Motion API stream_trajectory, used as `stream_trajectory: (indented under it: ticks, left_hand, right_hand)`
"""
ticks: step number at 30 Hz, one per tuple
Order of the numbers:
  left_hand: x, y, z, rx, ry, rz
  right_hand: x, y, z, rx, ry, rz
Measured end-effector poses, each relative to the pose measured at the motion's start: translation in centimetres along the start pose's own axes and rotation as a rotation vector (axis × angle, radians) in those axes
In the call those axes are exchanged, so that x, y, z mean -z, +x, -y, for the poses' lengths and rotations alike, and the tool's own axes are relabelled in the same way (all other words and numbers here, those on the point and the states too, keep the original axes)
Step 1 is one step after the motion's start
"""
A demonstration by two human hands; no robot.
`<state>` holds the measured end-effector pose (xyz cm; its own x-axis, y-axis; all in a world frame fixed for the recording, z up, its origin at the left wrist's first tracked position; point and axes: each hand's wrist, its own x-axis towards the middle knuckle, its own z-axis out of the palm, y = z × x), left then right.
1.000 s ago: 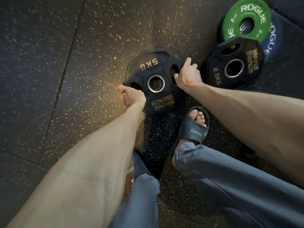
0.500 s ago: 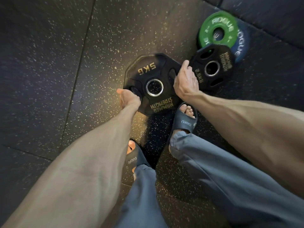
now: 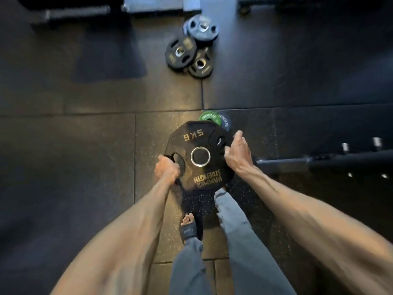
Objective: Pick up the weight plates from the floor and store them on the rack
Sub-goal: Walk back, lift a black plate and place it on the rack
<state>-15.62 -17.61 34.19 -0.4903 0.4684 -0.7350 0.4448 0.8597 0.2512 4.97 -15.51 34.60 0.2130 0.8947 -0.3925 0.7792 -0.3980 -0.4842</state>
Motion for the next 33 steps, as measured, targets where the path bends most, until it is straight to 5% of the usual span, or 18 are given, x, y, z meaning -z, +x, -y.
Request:
stream_trajectory:
  ticks: [6, 13, 25, 33]
  left_hand:
    - [7.0, -14.0, -4.7, -0.450, 0.157, 0.032]
    - [6.7, -26.8, -7.8, -0.796, 0.214, 0.141]
    - [-8.9, -44.8, -10.1, -1.132, 0.569, 0.543]
    - [-23.6, -58.4, -8.5, -1.344, 0.692, 0.735]
  right_hand:
    - [12.4, -12.2, -0.2, -0.235, 0.352, -0.250]
    - [21.8, -25.2, -5.1, -0.415, 0.563, -0.521]
    - [29.1, -42.2, -20.1, -0.820, 0.944, -0.818]
    - [31.5, -50.9, -32.4, -0.975, 1.153, -1.213]
